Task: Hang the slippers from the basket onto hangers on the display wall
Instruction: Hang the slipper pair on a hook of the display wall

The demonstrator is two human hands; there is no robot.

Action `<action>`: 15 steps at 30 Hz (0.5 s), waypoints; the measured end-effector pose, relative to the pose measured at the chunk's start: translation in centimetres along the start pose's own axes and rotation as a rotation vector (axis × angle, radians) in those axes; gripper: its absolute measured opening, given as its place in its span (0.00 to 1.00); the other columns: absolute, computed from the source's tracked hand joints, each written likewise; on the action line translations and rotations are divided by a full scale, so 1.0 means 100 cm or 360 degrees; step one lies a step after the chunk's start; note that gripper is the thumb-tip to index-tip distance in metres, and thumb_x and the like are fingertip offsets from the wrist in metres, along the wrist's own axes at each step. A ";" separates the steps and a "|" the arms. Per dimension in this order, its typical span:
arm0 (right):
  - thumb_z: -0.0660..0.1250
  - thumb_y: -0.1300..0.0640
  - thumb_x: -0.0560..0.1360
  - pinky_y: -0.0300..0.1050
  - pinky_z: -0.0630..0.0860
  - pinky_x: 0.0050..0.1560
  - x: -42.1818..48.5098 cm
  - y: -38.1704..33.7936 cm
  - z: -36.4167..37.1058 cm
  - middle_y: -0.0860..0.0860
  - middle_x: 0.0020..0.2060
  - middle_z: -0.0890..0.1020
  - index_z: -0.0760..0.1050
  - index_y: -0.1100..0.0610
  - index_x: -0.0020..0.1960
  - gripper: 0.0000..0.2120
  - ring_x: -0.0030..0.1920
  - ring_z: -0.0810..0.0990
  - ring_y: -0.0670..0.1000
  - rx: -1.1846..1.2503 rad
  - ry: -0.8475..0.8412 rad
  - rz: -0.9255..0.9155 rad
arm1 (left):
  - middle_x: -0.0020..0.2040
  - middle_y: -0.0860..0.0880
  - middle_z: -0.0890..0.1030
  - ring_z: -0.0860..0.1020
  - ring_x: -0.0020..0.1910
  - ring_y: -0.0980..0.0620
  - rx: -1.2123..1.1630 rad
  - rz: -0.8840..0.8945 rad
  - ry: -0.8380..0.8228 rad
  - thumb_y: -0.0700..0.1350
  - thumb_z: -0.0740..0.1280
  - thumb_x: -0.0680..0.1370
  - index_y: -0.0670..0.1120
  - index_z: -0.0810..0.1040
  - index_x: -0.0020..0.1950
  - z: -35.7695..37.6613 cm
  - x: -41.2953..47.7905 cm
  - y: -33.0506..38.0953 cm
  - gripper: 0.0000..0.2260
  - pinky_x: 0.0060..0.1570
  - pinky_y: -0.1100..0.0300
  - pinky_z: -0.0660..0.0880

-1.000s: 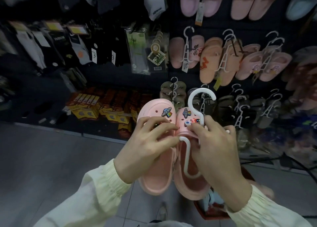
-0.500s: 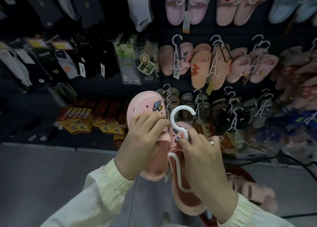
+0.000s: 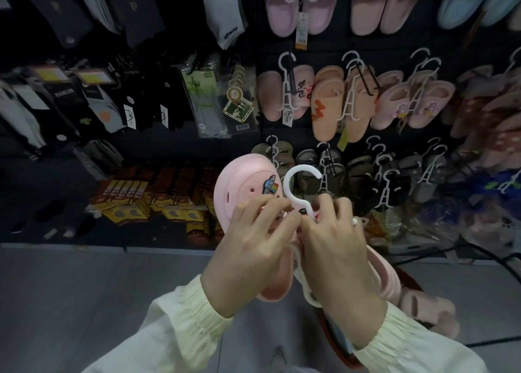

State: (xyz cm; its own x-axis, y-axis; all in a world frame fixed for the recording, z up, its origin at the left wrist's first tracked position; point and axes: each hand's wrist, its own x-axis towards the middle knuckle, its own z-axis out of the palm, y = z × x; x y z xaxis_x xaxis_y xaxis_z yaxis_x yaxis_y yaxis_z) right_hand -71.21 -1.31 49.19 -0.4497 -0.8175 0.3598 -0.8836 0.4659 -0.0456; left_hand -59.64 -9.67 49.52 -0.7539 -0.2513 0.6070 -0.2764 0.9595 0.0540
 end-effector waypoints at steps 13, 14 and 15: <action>0.76 0.60 0.69 0.52 0.79 0.27 -0.006 0.003 0.010 0.49 0.33 0.79 0.77 0.53 0.39 0.07 0.33 0.80 0.54 0.0497 -0.0312 -0.0021 | 0.55 0.43 0.81 0.76 0.57 0.42 -0.0103 0.0011 -0.0046 0.38 0.66 0.77 0.41 0.82 0.56 0.005 -0.011 0.001 0.10 0.57 0.51 0.70; 0.76 0.60 0.68 0.51 0.80 0.28 -0.006 0.003 0.012 0.49 0.33 0.80 0.77 0.53 0.39 0.08 0.33 0.80 0.53 0.0516 -0.0323 -0.0031 | 0.55 0.43 0.81 0.76 0.57 0.42 -0.0107 0.0017 -0.0035 0.38 0.67 0.76 0.41 0.82 0.56 0.005 -0.011 0.000 0.10 0.57 0.51 0.70; 0.77 0.60 0.67 0.50 0.80 0.28 -0.006 0.003 0.011 0.49 0.32 0.79 0.77 0.53 0.39 0.09 0.32 0.80 0.53 0.0537 -0.0349 -0.0044 | 0.55 0.43 0.81 0.76 0.57 0.43 -0.0100 0.0027 -0.0013 0.37 0.67 0.76 0.41 0.82 0.56 0.005 -0.012 0.000 0.09 0.57 0.51 0.71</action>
State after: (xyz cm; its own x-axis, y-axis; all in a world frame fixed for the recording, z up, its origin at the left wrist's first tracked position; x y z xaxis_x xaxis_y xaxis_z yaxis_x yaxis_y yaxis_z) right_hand -71.38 -1.03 47.92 -0.4100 -0.8980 0.1595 -0.8726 0.3353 -0.3553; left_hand -59.07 -9.42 48.44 -0.7632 -0.2358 0.6015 -0.2258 0.9697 0.0936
